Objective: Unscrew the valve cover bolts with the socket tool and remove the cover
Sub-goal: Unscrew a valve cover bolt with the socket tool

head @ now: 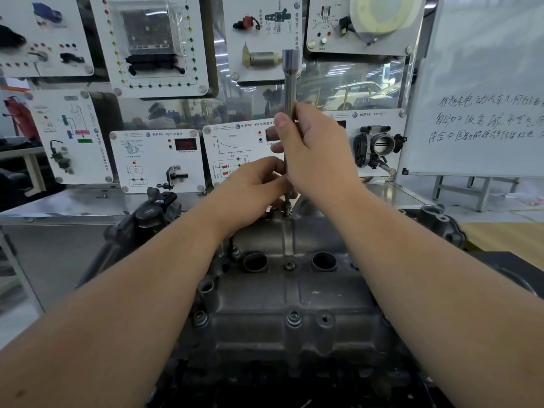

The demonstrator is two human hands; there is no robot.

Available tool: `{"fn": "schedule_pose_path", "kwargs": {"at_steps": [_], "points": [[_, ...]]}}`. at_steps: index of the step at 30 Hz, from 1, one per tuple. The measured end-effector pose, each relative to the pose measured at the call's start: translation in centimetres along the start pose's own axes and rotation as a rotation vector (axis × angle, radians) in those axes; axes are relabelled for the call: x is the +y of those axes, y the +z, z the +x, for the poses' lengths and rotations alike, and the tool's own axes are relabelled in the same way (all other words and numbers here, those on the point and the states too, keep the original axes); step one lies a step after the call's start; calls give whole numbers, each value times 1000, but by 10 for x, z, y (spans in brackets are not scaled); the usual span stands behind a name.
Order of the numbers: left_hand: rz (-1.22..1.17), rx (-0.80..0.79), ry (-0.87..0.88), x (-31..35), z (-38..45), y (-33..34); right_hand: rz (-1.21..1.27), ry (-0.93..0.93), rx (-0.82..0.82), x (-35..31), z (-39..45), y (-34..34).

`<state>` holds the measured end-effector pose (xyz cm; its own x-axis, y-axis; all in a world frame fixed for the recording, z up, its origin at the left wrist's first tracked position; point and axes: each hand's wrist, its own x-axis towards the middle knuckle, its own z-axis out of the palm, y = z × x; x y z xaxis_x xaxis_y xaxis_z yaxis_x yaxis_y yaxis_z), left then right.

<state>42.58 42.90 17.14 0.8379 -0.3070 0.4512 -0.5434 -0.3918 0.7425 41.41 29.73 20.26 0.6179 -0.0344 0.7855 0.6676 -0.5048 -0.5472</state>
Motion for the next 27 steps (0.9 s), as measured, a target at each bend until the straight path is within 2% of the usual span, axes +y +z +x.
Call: {"fn": "schedule_pose_path", "kwargs": {"at_steps": [7, 11, 20, 27], "points": [[-4, -13, 0, 1, -1, -2, 65, 11, -38, -1, -1, 0], [12, 8, -2, 3, -2, -1, 38, -39, 4, -2, -2, -1], [-8, -14, -22, 1, 0, -1, 79, 27, -61, -2, 0, 0], [21, 7, -19, 1, 0, 0, 69, 6, 8, -1, 0, 0]]}}
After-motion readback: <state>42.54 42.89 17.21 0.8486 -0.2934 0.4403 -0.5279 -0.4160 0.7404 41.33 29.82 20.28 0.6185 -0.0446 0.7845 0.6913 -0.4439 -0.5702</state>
